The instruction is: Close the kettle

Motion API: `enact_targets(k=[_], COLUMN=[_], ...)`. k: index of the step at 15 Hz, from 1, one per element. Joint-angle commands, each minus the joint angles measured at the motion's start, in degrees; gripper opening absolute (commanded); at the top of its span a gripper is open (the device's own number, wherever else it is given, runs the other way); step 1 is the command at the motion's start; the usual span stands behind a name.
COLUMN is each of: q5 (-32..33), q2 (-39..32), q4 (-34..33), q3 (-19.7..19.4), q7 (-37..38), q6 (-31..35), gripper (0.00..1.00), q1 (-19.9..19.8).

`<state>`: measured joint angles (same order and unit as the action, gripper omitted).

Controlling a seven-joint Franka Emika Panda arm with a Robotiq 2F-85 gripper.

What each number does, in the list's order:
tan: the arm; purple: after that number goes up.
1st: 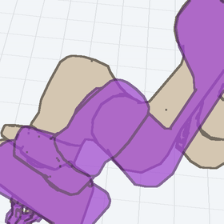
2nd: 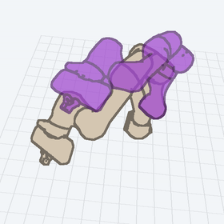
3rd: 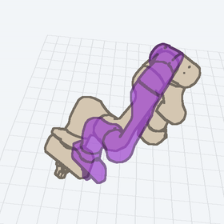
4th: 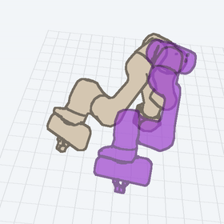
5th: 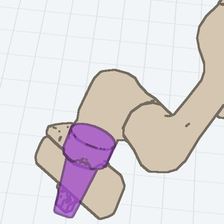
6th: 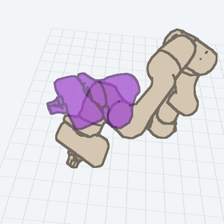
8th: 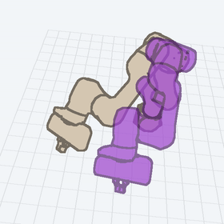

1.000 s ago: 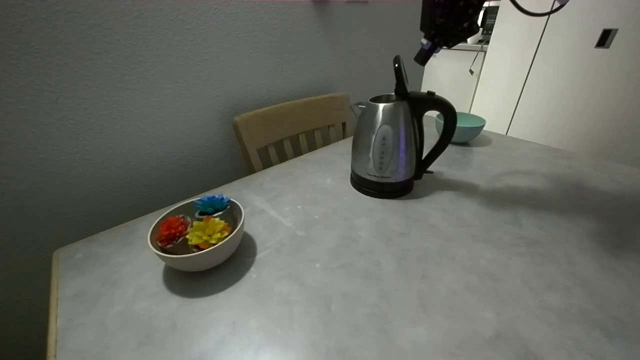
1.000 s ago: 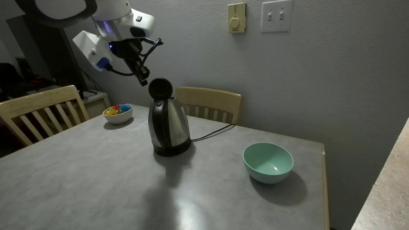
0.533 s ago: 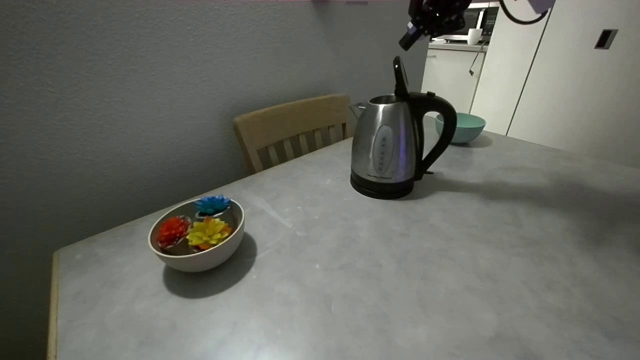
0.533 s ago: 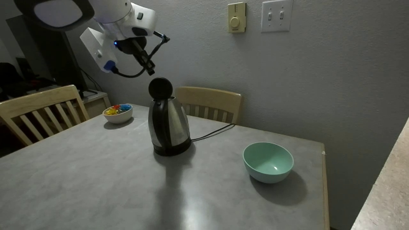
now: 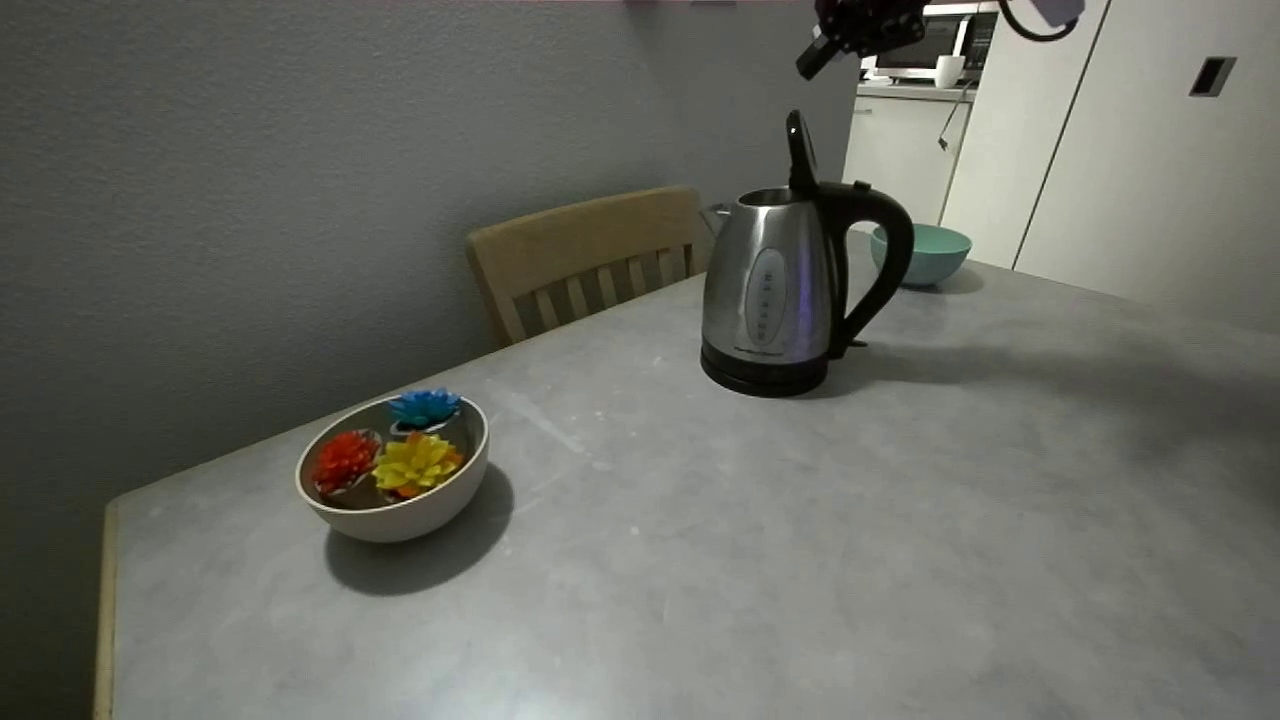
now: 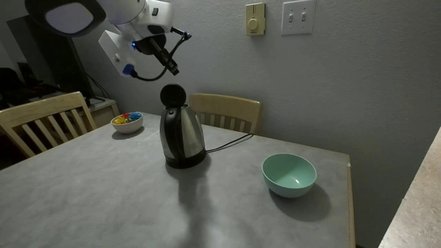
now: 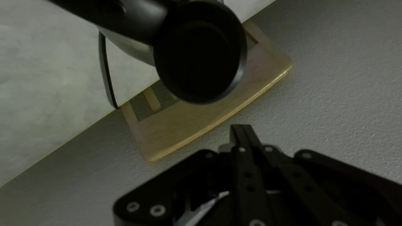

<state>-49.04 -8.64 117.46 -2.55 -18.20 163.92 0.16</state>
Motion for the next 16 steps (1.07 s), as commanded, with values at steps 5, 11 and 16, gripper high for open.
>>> enact_targets(k=[5, 11, 16], q5=[19.7, 19.9, 21.5], q2=[-0.4, -2.1, -6.7], q4=[2.0, -2.0, -6.5], q3=[-2.2, -1.2, 0.8], q7=[22.6, 28.3, 31.5], q6=[1.9, -5.8, -9.6], gripper=[0.0, 0.0, 0.0], q1=[-0.5, -1.0, -2.0])
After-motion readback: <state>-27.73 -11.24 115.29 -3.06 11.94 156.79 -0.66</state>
